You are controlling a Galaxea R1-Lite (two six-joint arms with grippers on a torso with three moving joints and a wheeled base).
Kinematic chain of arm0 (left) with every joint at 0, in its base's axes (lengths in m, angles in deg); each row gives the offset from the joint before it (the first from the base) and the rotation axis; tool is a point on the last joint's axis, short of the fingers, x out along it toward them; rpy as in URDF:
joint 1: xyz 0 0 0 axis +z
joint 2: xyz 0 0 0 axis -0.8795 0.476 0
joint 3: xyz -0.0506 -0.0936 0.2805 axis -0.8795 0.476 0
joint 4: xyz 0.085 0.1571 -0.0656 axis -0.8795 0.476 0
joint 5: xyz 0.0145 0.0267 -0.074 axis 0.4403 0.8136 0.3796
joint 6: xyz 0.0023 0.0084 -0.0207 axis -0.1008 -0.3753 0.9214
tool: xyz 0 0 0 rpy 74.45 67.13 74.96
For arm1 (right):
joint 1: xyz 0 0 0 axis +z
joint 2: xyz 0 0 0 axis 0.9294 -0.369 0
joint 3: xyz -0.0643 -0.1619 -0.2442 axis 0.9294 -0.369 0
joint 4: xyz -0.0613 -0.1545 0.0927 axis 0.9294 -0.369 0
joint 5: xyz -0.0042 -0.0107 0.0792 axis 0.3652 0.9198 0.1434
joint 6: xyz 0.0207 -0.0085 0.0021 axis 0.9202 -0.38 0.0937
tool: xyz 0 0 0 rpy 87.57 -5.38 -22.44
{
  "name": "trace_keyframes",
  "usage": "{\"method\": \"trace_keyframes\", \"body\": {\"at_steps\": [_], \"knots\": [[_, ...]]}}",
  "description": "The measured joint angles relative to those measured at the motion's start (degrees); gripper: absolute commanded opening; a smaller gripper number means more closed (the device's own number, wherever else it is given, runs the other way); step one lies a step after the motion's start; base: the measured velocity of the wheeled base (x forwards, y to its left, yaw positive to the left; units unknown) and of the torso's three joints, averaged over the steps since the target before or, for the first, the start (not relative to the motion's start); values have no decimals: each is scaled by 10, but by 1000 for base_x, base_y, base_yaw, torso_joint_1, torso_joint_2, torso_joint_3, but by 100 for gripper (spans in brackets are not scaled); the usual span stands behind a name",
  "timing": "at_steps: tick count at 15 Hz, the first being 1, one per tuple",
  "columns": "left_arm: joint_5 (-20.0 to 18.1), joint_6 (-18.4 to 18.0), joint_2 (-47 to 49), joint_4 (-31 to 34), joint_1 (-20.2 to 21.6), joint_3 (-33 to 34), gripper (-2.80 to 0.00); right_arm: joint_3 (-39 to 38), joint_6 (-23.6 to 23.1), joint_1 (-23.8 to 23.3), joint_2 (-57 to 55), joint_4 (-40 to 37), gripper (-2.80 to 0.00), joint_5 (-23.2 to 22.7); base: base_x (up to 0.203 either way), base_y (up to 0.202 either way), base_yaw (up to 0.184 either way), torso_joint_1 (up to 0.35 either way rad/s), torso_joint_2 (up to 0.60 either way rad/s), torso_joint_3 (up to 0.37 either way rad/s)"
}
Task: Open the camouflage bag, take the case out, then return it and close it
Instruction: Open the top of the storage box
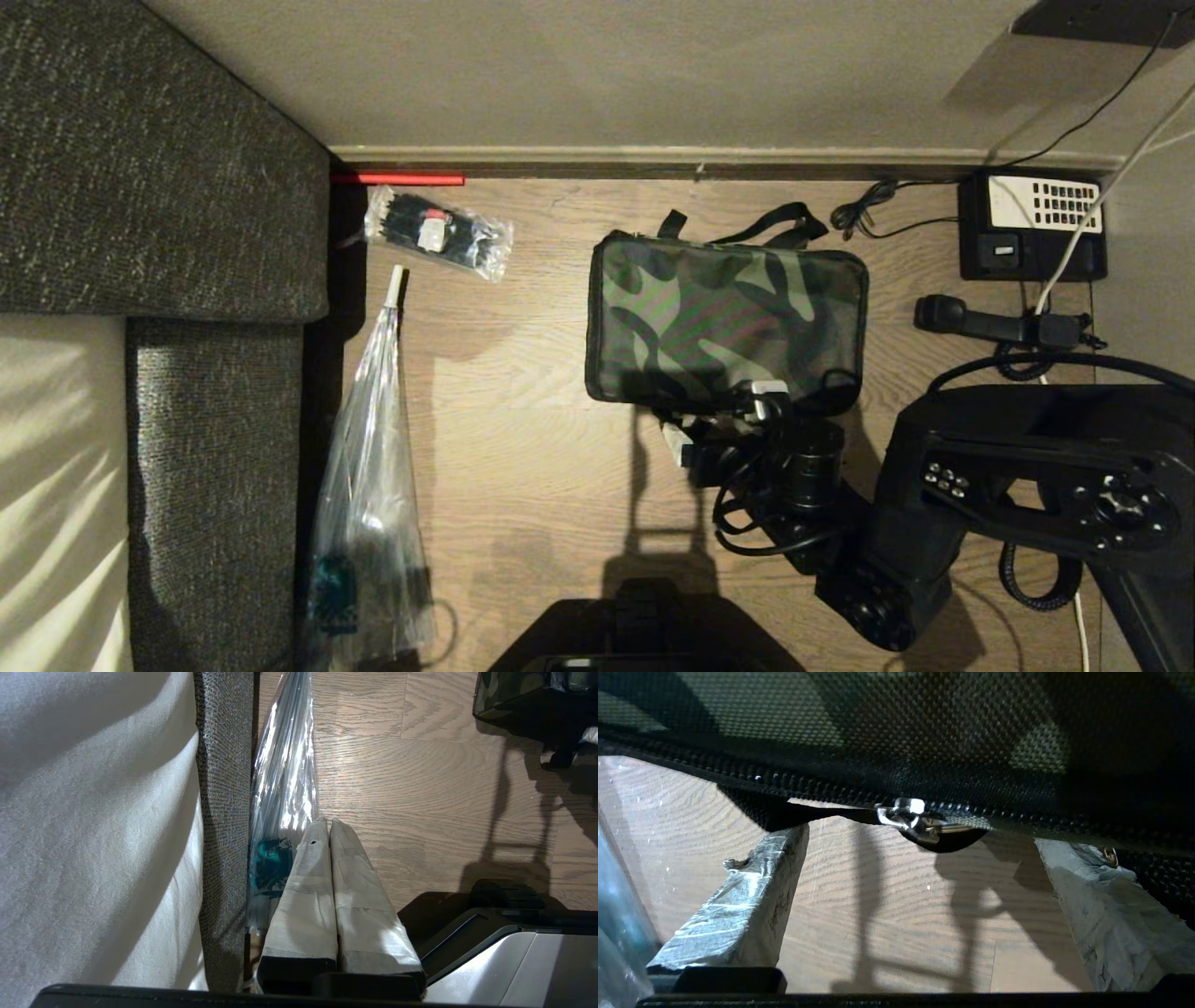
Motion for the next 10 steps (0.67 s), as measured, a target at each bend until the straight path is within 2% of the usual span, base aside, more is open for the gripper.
{"method": "trace_keyframes", "body": {"at_steps": [3, 4, 10], "knots": [[0, 0, 0, 0, 0, 0, -280, 2, -5, 0, -9, 23, 0, 5, 0, 0, 0, 0, 0, 0], [0, 0, 0, 0, 0, 0, -280, 1, -5, -1, -10, 25, -280, 6, 0, 0, 0, 0, 0, 0], [0, 0, 0, 0, 0, 0, -280, -3, -15, -3, -16, 26, -280, 13, 0, 0, 0, 0, 0, 0]]}}
